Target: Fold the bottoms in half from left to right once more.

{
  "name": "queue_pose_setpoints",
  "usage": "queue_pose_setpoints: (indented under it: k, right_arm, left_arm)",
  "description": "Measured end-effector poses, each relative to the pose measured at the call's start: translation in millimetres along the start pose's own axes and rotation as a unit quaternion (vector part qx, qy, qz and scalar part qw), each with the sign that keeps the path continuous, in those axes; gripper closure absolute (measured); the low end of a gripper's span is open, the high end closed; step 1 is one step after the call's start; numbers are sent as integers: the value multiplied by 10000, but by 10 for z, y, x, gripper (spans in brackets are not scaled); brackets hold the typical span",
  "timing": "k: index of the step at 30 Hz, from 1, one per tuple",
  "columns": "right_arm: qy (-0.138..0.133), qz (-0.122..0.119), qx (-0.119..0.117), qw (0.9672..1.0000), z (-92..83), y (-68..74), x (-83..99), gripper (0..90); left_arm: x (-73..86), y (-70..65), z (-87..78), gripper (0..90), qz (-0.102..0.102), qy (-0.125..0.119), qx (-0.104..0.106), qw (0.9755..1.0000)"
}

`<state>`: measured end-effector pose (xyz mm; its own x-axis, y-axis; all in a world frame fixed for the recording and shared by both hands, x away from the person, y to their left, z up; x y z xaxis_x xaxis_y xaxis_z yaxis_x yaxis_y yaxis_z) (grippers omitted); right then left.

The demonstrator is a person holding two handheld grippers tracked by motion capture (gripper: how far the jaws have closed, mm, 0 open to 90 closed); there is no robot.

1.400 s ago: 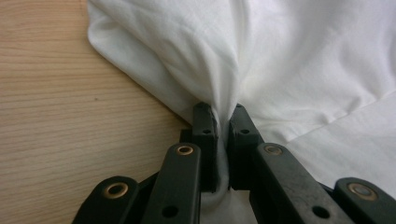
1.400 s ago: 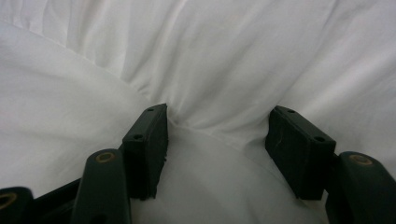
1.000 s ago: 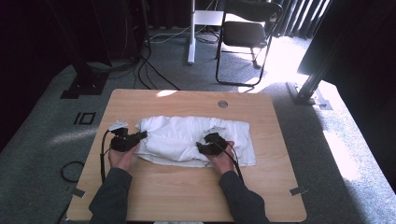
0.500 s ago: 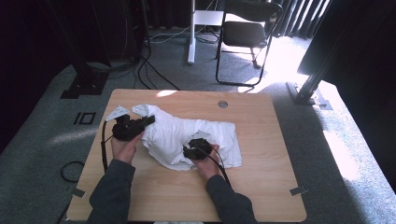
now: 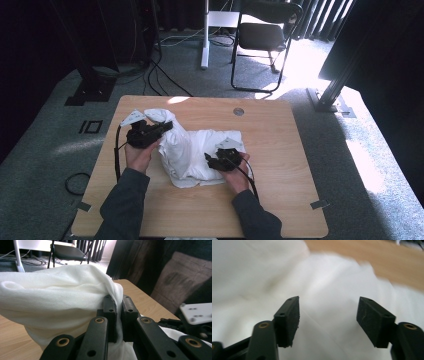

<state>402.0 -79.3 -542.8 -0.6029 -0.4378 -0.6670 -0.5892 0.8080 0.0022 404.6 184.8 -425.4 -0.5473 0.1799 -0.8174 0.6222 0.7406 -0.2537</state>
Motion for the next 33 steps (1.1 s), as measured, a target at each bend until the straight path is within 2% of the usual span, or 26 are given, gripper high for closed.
queue_pose_setpoints:
  k: [1, 3, 7, 8, 9, 11, 12, 13, 14, 15, 16, 17, 18, 19, 20, 21, 22, 23, 24, 26, 27, 28, 29, 30, 31, 33]
  right_arm:
    - [160, 48, 68, 9998, 51, -57, 75, 329]
    - [324, 160, -107, 9993, 151, -92, 185, 334]
    - [319, 241, -144, 9991, 286, -4, 211, 358]
    - [319, 241, -144, 9991, 286, -4, 211, 358]
    - [287, 275, -253, 9989, 320, 63, 178, 361]
    - [289, 176, -300, 9990, 345, 125, 150, 361]
    - [292, 110, -437, 9986, 358, 167, 129, 360]
    - [292, 110, -437, 9986, 358, 167, 129, 360]
    - [300, 33, -743, 9968, 344, 208, 109, 354]
    - [300, 33, -743, 9968, 344, 208, 109, 354]
    - [223, 52, -904, 9956, 241, 187, 115, 311]
    - [61, 73, -919, 9957, 152, 144, 123, 305]
    - [-119, 91, -847, 9963, 53, 74, 140, 306]
    - [-119, 91, -847, 9963, 53, 74, 140, 306]
    - [-260, 150, -731, 9969, -46, -21, 163, 310]
    - [-354, 257, -611, 9972, -133, -139, 190, 316]
    - [-402, 560, -322, 9971, -264, -402, 248, 330]
    - [-407, 692, -199, 9966, -310, -526, 274, 334]
    - [-429, 811, -122, 9957, -347, -636, 295, 337]
    - [-437, 984, 39, 9942, -410, -804, 316, 339]
    - [-437, 984, 39, 9942, -410, -804, 316, 339]
    - [-459, 1036, 74, 9935, -435, -867, 317, 339]
    - [-459, 1036, 74, 9935, -435, -867, 317, 339]
    - [-483, 1096, 155, 9927, -467, -961, 296, 339]
    - [-484, 1104, 160, 9926, -473, -983, 280, 338]
    - [-495, 1108, 117, 9925, -483, -990, 243, 335]
  left_arm:
    - [-6, -16, 14, 861, 2, -7, 17, 10000]
    - [-23, -54, 59, 861, 39, 3, 72, 10000]
    - [-53, -122, 142, 861, 103, 61, 132, 9998]
    - [-73, -171, 197, 861, 168, 110, 166, 9997]
    - [-92, -235, 277, 860, 247, 170, 205, 9993]
    - [-96, -291, 371, 860, 301, 249, 242, 9989]
    - [-91, -317, 422, 860, 320, 287, 243, 9988]
    - [-91, -317, 422, 860, 320, 287, 243, 9988]
    - [-63, -358, 528, 860, 374, 432, 277, 9980]
    - [-63, -358, 528, 860, 374, 432, 277, 9980]
    - [-31, -402, 626, 860, 446, 562, 293, 9970]
    - [-31, -402, 626, 860, 446, 562, 293, 9970]
    - [-3, -449, 719, 859, 491, 658, 313, 9961]
    - [-3, -449, 719, 859, 491, 658, 313, 9961]
    - [11, -474, 762, 859, 514, 703, 319, 9957]
    - [28, -502, 811, 859, 548, 738, 332, 9952]
    - [75, -556, 922, 859, 642, 846, 354, 9937]
    - [75, -556, 922, 859, 642, 846, 354, 9937]
    - [140, -606, 1056, 859, 694, 998, 388, 9918]
    - [217, -652, 1197, 859, 757, 1149, 410, 9896]
    - [217, -652, 1197, 858, 757, 1149, 410, 9896]
    - [217, -652, 1197, 858, 757, 1149, 410, 9896]
    - [315, -690, 1349, 858, 842, 1319, 439, 9867]
    - [360, -703, 1414, 857, 903, 1414, 444, 9848]
    - [404, -706, 1473, 855, 948, 1524, 465, 9827]
    - [480, -701, 1566, 849, 959, 1688, 422, 9801]
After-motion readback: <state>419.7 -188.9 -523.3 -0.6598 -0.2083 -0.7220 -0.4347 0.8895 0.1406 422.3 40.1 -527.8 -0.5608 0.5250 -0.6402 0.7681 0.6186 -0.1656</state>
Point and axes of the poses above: each handheld gripper's, and its own axes: z roughly forward along the jaws, x roughly out of its underside, y roughly to its left, the point moved 3 cm from there along z, roughly forward along the jaws, and after that the axes turned 14 degrees about y, right-handed, at the moved point
